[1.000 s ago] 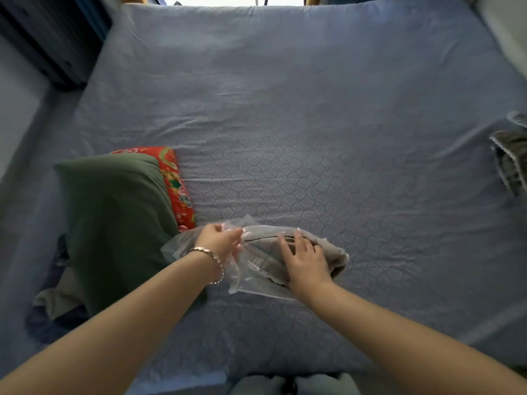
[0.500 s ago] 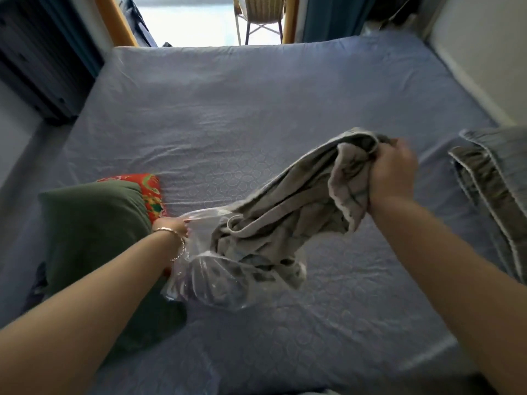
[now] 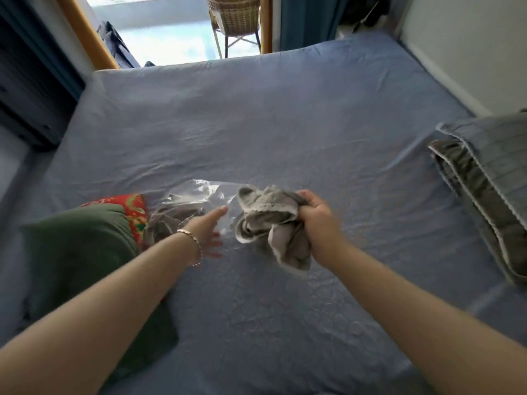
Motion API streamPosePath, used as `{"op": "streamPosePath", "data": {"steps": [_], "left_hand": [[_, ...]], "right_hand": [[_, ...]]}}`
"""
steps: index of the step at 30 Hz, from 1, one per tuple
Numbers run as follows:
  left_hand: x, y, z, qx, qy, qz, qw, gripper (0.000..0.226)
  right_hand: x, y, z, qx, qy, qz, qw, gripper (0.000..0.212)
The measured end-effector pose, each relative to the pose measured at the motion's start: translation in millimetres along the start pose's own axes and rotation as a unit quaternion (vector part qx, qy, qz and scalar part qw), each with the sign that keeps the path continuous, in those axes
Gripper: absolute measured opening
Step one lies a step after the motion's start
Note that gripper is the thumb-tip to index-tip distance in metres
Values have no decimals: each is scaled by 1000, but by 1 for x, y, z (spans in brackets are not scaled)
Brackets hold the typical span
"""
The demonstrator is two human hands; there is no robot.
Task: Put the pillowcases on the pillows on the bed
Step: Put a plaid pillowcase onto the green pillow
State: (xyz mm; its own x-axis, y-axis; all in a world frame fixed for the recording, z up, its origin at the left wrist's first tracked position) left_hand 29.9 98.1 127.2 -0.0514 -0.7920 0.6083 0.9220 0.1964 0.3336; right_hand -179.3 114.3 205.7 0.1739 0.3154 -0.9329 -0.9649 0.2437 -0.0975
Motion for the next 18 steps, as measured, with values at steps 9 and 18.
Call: {"op": "streamPosePath", "data": {"steps": [9,18], "left_hand": [[-31,-54,32,-91,82,68,990,13],[15,-44,104,-302,3,82,950,53]], "right_hand": [[78,6,58,-387,58,425,816,26],[60,22,1,-118,143,348,919,116]]}}
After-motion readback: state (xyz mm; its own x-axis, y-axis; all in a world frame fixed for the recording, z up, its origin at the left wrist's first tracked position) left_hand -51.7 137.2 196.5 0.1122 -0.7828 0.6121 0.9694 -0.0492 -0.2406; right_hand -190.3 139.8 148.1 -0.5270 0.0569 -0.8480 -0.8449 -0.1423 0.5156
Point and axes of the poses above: each hand's wrist, its own z-axis away from the middle knuckle, its own y-axis out of the back of the hand, x = y × z, the point moved 6 cm from there along -z, towards the middle knuckle, and after that the axes turned 15 degrees about x, right-handed, at the moved point
